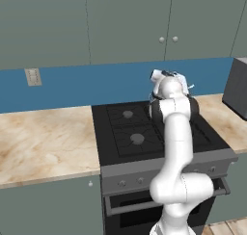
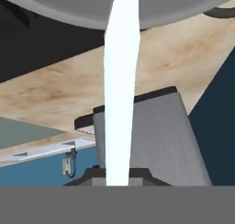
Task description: Put the cucumber and bell pepper in the pot. Retrieve the spatula and lightly stir the vegetables in the pot.
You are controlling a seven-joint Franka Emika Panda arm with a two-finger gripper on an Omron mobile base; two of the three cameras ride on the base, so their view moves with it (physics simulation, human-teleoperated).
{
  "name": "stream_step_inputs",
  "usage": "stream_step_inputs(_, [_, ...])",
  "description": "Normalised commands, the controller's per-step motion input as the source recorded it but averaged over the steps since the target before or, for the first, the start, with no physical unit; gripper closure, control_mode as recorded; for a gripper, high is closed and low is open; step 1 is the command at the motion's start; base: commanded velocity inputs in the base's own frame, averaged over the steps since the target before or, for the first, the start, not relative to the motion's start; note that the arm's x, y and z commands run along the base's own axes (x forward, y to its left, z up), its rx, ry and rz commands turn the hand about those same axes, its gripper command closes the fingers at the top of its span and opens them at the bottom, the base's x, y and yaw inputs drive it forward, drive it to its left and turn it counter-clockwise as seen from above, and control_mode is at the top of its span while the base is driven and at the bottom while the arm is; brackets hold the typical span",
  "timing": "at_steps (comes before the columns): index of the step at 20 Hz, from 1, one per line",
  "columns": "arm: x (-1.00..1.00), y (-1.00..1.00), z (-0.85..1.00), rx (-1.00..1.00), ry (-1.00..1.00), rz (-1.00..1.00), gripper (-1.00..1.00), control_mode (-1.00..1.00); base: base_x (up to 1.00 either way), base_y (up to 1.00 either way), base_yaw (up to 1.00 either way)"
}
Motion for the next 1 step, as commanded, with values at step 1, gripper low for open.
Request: stream_step_inputs(1, [0.0, 0.0, 0.0, 0.0, 0.0, 0.0, 1.0, -1.0, 0.0, 0.0, 0.0])
